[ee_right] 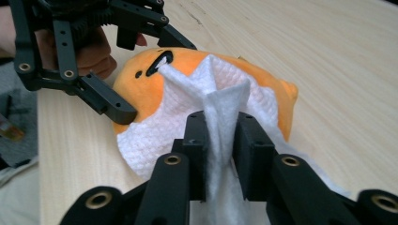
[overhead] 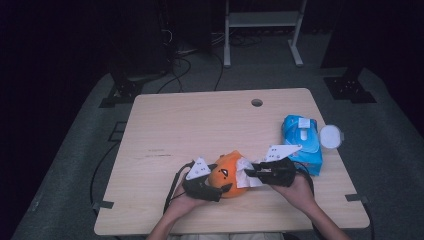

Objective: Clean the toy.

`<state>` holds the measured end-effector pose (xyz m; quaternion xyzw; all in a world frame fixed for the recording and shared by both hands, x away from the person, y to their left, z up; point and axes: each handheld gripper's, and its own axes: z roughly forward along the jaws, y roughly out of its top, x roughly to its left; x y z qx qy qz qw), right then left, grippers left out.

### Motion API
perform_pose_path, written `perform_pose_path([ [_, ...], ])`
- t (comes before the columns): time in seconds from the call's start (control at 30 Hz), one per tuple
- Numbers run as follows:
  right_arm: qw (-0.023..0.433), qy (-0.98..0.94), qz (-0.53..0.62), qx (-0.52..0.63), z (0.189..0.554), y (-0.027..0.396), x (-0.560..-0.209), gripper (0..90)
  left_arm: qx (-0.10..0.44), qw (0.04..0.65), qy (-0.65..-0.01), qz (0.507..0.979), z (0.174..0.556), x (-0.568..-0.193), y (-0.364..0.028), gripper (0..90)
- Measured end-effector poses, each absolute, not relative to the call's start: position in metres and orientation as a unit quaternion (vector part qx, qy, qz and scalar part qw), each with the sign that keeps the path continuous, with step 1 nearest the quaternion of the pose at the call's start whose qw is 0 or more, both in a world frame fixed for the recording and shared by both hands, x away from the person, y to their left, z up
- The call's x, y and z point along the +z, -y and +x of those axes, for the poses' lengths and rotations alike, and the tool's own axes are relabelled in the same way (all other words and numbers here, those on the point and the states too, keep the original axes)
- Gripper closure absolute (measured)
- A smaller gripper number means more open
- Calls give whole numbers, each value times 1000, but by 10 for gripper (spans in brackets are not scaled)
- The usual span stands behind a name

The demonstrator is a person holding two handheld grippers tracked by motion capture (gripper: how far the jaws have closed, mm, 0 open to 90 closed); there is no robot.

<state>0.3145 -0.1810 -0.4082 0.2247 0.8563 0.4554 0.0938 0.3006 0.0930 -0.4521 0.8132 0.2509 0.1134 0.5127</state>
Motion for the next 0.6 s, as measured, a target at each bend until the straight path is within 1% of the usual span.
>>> perform_pose_path([
  [0.07, 115, -856, 221, 452, 315, 180, -408, 660, 115, 511, -251, 814, 300, -452, -92, 153],
  [0.1, 116, -857, 222, 451, 316, 180, -408, 642, 115, 511, -249, 815, 300, -452, -92, 155],
  [0.13, 117, -855, 223, 453, 317, 180, -409, 594, 115, 511, -248, 815, 300, -452, -92, 168],
  [0.17, 119, -853, 227, 455, 319, 180, -409, 574, 114, 510, -247, 816, 300, -452, -92, 170],
  [0.27, 95, -846, 237, 468, 328, 182, -413, 495, 112, 509, -241, 819, 299, -452, -91, 182],
  [0.33, 58, -845, 241, 474, 337, 182, -418, 496, 104, 508, -231, 823, 300, -452, -92, 182],
  [0.37, 53, -845, 242, 475, 340, 182, -420, 501, 103, 508, -228, 824, 301, -452, -92, 182],
  [0.43, 32, -835, 249, 489, 344, 183, -426, 550, 97, 507, -227, 826, 302, -452, -94, 180],
  [0.5, 19, -831, 249, 497, 343, 183, -430, 642, 85, 510, -229, 825, 304, -451, -96, 163],
  [0.53, 19, -831, 249, 497, 343, 183, -430, 642, 85, 510, -229, 825, 304, -451, -96, 150],
  [0.57, 15, -827, 252, 502, 340, 183, -432, 705, 72, 516, -232, 821, 305, -451, -98, 144],
  [0.6, 15, -827, 252, 502, 340, 183, -432, 705, 72, 516, -232, 821, 305, -451, -98, 144],
])
